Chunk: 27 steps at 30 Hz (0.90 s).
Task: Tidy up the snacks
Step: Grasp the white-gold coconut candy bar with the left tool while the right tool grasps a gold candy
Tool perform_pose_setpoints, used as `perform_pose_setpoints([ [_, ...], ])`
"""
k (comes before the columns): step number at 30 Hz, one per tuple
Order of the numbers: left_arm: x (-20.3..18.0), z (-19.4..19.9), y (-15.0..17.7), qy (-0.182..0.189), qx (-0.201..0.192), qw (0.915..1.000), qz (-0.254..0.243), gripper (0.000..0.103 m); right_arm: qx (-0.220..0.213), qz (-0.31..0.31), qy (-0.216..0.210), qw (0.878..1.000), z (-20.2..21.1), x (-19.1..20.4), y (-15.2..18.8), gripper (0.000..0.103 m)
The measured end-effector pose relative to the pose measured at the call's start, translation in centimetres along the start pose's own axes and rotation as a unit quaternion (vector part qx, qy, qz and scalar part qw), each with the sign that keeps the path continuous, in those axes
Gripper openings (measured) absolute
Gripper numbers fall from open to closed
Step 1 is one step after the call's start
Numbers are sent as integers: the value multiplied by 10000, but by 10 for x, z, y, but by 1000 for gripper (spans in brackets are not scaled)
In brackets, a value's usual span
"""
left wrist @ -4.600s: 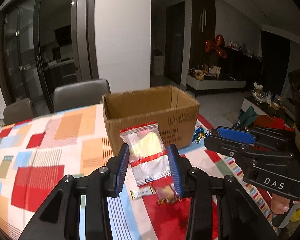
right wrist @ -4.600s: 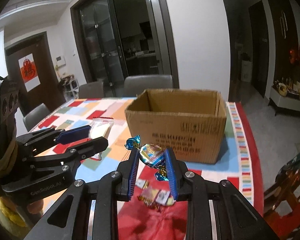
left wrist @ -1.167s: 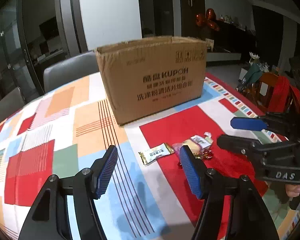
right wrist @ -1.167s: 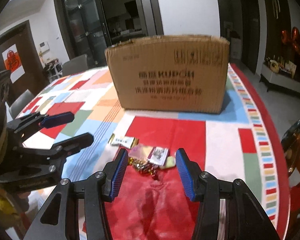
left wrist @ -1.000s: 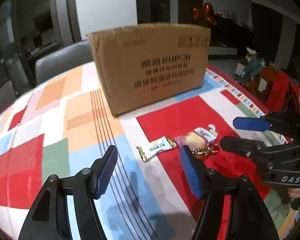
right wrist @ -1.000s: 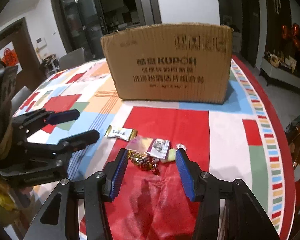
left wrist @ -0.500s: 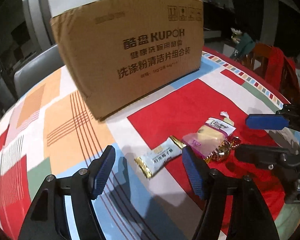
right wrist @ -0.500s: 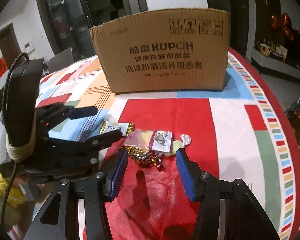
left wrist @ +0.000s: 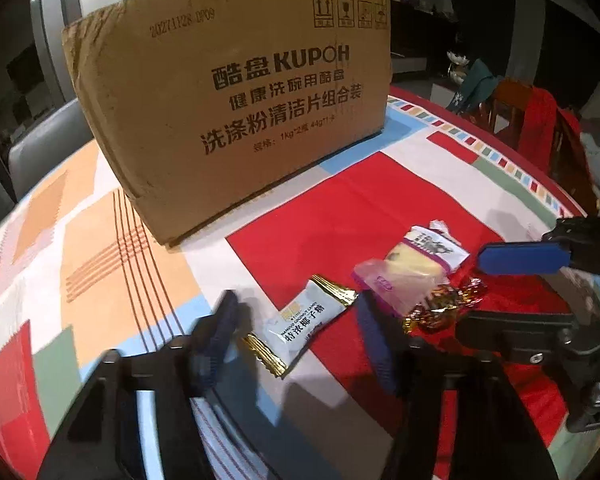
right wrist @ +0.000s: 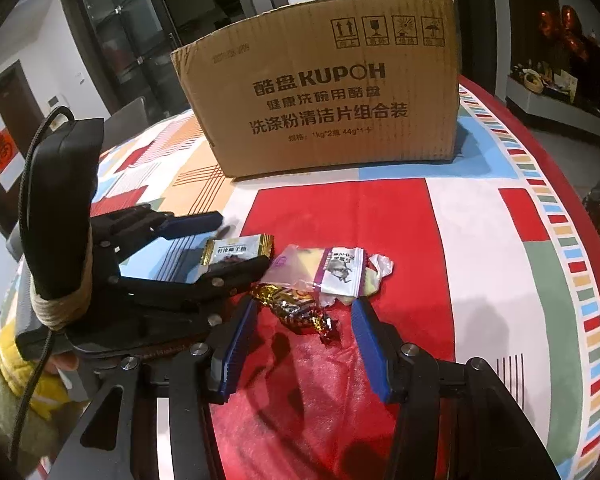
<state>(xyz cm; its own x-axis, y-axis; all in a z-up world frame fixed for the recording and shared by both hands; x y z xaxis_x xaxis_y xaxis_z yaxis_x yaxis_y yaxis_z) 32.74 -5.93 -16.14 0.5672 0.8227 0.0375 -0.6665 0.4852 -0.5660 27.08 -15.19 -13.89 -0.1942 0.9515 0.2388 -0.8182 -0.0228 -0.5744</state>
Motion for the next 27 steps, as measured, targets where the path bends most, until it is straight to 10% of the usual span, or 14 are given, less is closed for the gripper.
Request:
perform_pose_setpoints([
  [4, -3, 3, 2, 98, 36, 9998, 174, 22, -14, -42, -135, 9999, 1, -2, 1, 51],
  [20, -4, 41, 24, -298, -117, 9902, 1360, 19, 82, 69, -513, 9986, -7, -2, 0, 50],
  [27, 8, 38, 34, -36, -388, 9711, 2355, 19, 123, 436, -342, 9984, -16, 7, -3, 50],
])
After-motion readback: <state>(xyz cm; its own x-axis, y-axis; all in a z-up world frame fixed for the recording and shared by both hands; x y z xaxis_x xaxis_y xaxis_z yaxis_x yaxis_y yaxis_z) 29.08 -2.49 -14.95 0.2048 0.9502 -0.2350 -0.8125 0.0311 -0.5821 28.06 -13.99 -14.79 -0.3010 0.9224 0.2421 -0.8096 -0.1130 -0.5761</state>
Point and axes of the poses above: each gripper's, at about its wrist camera, not at the fingertips, and z roughly against the way its jaws point, x to its left, y to its underside, the point moved 4 cm from there along -z, roughly the way its jaws point, and after that the axes turned 4 degrees about x, right-handed, at the moved point
